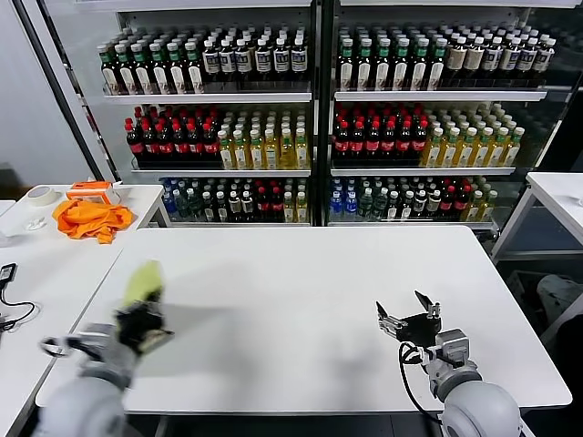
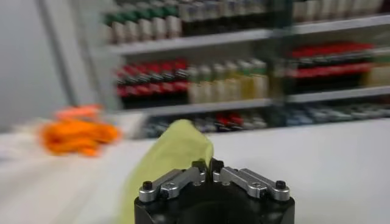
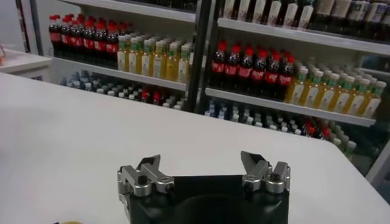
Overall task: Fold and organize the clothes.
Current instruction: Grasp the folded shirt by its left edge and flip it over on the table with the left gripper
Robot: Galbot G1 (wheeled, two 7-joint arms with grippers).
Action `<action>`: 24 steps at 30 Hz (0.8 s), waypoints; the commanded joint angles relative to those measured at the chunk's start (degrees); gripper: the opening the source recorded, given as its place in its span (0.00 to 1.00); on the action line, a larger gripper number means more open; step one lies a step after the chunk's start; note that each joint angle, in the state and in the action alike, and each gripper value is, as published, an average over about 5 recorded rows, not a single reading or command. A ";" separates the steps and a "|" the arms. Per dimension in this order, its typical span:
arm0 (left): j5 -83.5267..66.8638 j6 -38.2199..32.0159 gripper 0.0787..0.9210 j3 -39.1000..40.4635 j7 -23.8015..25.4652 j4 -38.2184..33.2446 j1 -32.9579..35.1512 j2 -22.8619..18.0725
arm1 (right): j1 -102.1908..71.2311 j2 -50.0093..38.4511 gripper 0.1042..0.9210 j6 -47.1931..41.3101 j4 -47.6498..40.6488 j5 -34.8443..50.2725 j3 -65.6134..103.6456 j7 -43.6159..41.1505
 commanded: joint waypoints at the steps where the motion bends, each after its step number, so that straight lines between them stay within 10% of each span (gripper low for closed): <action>1: 9.87 -2.03 0.03 24.21 6.12 3.90 -4.96 -15.96 | -0.61 0.01 0.88 -0.03 0.21 -0.09 0.48 0.02; 14: 6.68 -5.12 0.05 21.97 5.82 10.14 -10.80 -16.14 | 0.02 -0.12 0.88 -0.04 0.12 -0.09 0.05 -0.15; 24: 7.41 -8.47 0.38 11.21 8.44 3.49 -11.00 -7.59 | 2.86 1.56 0.88 -0.69 -1.80 3.82 -5.37 -1.01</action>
